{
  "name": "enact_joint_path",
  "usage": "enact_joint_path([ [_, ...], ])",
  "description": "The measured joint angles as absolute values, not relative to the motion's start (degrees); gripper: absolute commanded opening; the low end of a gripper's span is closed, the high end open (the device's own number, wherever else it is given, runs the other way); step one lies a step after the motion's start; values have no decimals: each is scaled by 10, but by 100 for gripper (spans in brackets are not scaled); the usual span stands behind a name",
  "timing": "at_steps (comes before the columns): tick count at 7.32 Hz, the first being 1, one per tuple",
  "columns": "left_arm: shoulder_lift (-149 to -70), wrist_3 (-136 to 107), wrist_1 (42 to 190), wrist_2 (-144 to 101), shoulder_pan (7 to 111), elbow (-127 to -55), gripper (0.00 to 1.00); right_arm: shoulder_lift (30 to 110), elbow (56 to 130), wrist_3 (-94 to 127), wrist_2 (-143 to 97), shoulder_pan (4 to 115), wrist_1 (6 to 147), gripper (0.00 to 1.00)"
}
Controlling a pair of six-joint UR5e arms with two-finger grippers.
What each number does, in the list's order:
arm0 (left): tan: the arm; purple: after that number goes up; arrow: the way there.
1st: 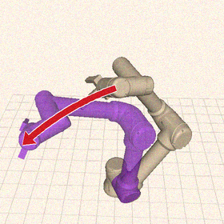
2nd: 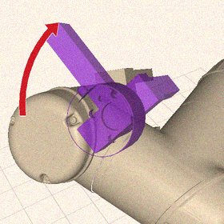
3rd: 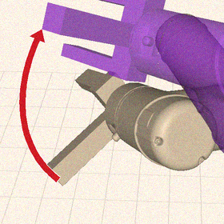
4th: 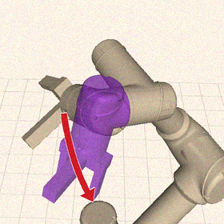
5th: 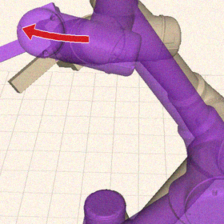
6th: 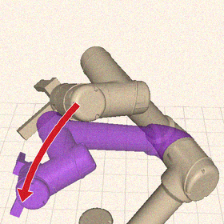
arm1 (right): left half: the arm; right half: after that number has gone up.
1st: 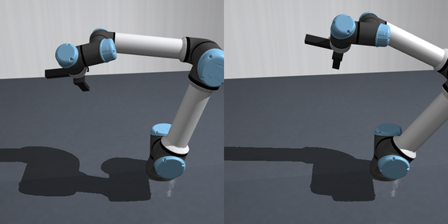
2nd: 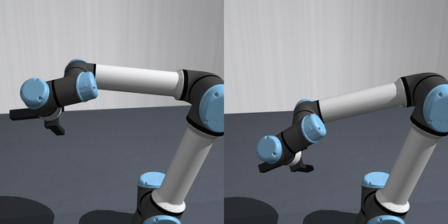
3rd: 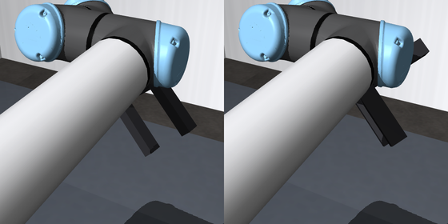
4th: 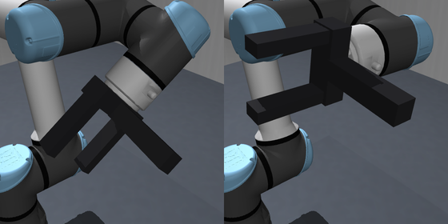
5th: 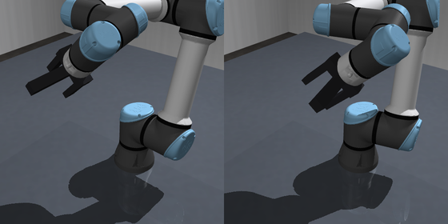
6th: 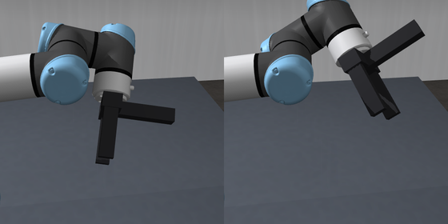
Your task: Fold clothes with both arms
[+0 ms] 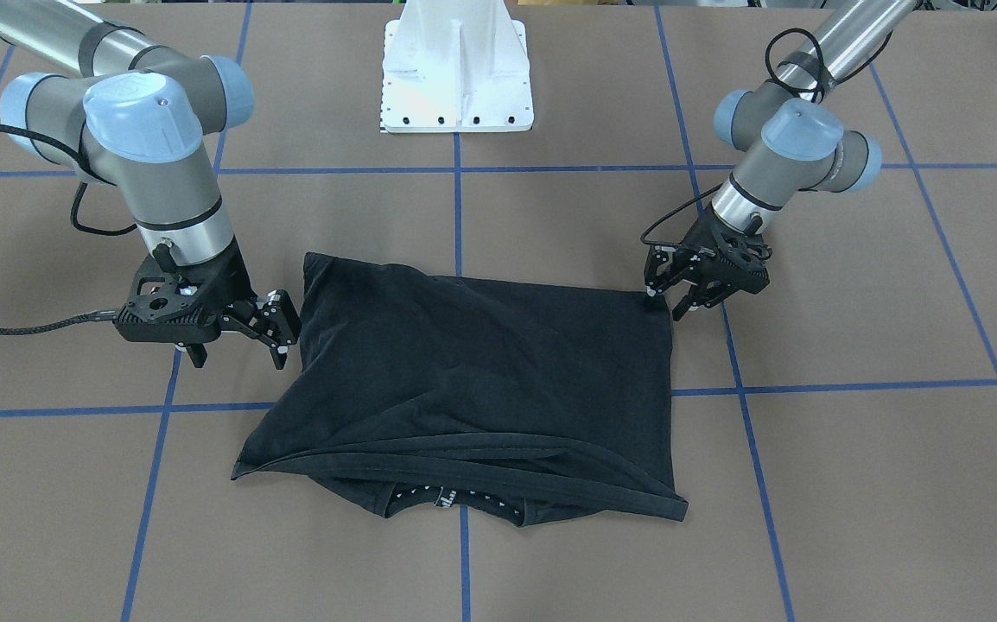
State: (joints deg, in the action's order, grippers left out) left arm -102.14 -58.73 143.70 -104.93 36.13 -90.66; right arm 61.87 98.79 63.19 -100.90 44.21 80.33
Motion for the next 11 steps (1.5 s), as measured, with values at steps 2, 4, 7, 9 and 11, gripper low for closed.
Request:
enact_joint_path([
  [2, -1022, -589, 1437, -1050, 360, -907, 44, 619, 987, 632, -1009, 442, 803, 100],
  [4, -1022, -590, 1437, -1050, 357, -908, 16, 619, 987, 631, -1009, 442, 803, 100],
  [7, -1020, -590, 1436, -1049, 354, -909, 0, 619, 986, 632, -1009, 442, 803, 100],
  [9, -1010, -587, 1431, -1053, 356, -928, 0, 619, 987, 633, -1009, 442, 803, 100],
  [11, -996, -544, 1428, -1072, 373, -936, 0, 618, 988, 633, -1009, 440, 803, 100],
])
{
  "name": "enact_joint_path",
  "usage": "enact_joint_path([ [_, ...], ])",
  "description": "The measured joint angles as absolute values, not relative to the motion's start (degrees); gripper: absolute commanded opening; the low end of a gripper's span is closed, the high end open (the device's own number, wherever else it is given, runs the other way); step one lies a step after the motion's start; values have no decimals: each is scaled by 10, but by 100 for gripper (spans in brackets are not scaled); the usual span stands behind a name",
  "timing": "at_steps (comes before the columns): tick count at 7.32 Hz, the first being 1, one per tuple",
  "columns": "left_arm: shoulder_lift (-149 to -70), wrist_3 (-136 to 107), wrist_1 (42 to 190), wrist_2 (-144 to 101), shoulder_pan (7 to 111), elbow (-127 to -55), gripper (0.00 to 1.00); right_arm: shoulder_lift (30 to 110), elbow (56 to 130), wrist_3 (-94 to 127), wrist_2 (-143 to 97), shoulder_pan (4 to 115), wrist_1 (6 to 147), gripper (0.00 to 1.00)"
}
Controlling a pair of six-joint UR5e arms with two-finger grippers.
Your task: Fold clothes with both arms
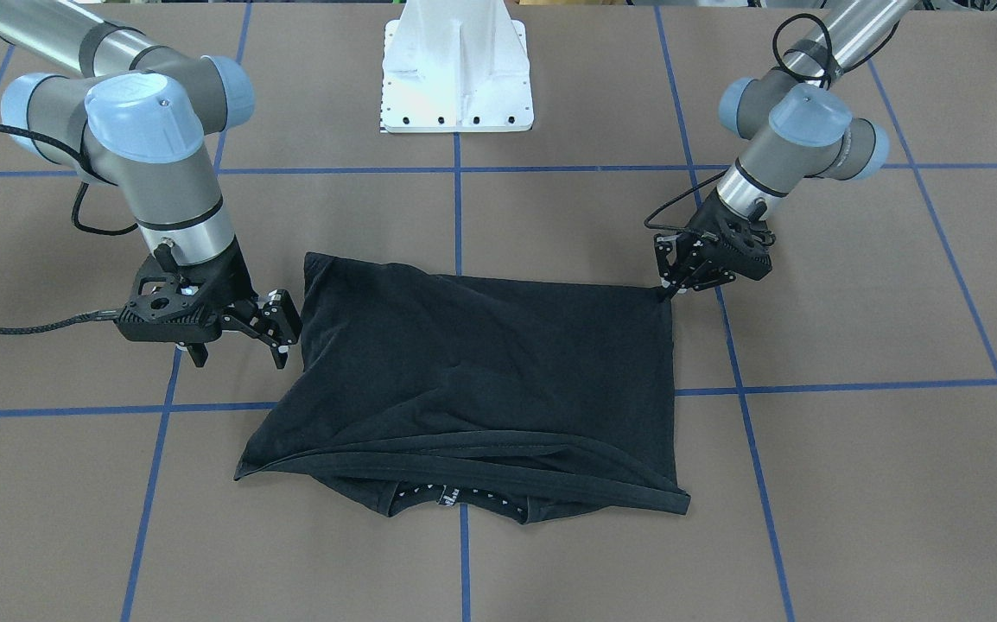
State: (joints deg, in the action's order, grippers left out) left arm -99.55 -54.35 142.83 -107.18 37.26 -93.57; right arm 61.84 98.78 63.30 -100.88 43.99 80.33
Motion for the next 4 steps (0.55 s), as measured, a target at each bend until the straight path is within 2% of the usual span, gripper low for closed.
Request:
enact_joint_path([
  [2, -997, -456, 1428, -1078, 427, -903, 0, 614, 988, 633, -1008, 434, 803, 100],
  [4, -1045, -386, 1429, -1080, 497, -822, 0, 611, 987, 633, -1008, 426, 803, 100],
])
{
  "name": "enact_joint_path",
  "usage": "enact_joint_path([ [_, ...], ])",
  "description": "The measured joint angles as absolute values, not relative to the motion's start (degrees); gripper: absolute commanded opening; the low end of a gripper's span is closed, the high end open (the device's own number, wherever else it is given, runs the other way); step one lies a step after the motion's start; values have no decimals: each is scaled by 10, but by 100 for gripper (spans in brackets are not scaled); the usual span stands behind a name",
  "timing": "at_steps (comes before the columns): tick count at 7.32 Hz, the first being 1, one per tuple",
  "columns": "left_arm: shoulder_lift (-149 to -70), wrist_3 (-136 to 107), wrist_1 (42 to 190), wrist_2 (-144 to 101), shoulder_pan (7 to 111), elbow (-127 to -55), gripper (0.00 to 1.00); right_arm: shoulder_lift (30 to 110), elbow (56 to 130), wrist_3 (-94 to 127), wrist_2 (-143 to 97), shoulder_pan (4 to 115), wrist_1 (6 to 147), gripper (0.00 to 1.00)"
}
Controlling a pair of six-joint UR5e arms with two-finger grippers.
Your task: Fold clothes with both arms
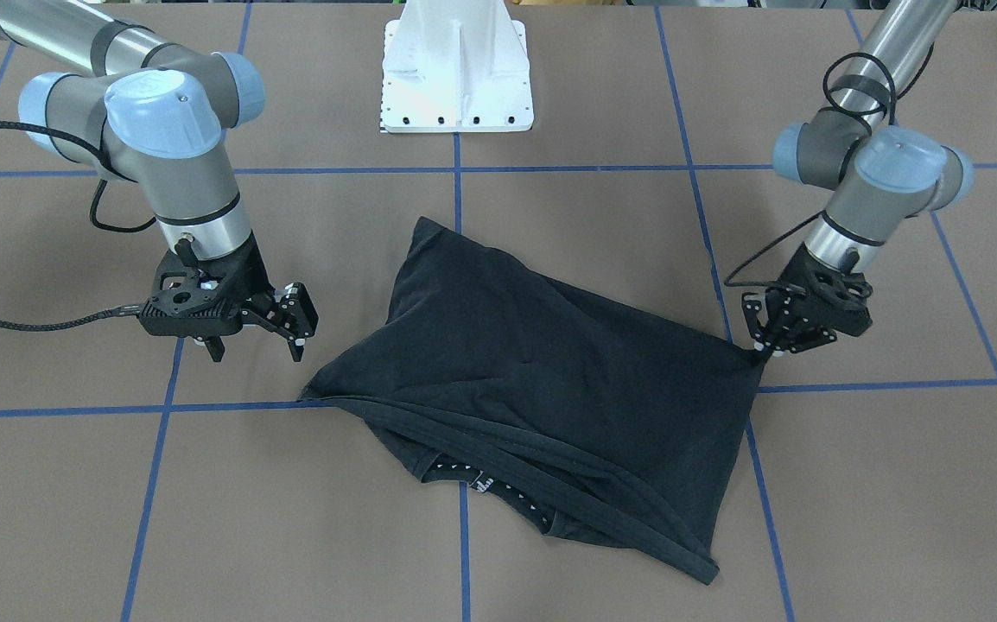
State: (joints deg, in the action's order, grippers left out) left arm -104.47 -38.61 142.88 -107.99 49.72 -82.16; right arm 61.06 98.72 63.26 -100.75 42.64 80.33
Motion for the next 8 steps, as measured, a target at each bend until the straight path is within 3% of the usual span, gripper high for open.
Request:
enact_joint_path([
  [3, -1213, -349, 1430, -1079, 556, -614, 0, 609, 986, 632, -1007, 420, 803, 100],
  [4, -1249, -332, 1430, -1079, 571, -566, 45, 609, 985, 632, -1007, 418, 803, 100],
  [5, -1267, -312, 1431, -1080, 583, -541, 99, 609, 984, 633, -1007, 415, 803, 100],
  [8, -1255, -284, 1446, -1108, 607, -569, 100, 573, 936, 644, -1004, 407, 765, 100],
])
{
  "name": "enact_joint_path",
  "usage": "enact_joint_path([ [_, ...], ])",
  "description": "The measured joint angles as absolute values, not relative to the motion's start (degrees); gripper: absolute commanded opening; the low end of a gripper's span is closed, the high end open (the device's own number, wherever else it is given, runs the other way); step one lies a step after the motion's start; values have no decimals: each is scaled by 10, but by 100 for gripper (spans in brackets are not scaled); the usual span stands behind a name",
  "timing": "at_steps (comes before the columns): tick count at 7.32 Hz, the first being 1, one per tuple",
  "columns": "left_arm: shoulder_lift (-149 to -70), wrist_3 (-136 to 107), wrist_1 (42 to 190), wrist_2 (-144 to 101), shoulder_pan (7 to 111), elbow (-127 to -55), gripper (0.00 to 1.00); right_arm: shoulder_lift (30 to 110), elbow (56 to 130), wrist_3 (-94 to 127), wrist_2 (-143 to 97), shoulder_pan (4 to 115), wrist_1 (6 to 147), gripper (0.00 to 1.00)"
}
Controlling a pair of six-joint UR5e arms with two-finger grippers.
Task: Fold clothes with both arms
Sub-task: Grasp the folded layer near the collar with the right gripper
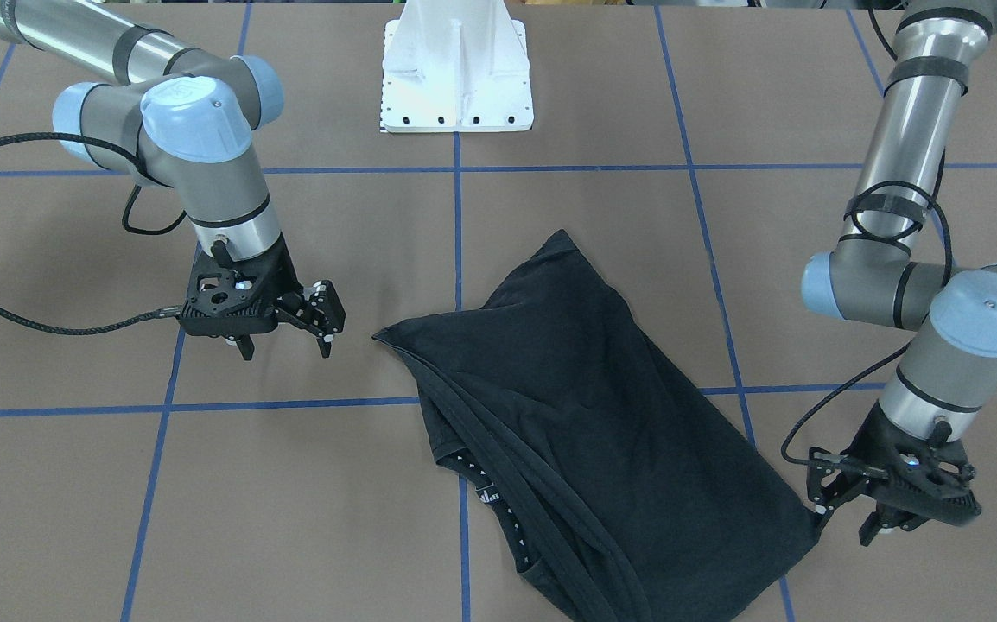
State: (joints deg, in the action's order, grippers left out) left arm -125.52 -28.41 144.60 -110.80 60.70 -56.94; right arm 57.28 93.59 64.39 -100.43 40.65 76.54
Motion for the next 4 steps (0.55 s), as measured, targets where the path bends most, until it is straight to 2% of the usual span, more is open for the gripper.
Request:
enact_joint_path([
  [4, -1200, -298, 1451, -1144, 611, -643, 100, 406, 693, 744, -994, 382, 643, 95],
])
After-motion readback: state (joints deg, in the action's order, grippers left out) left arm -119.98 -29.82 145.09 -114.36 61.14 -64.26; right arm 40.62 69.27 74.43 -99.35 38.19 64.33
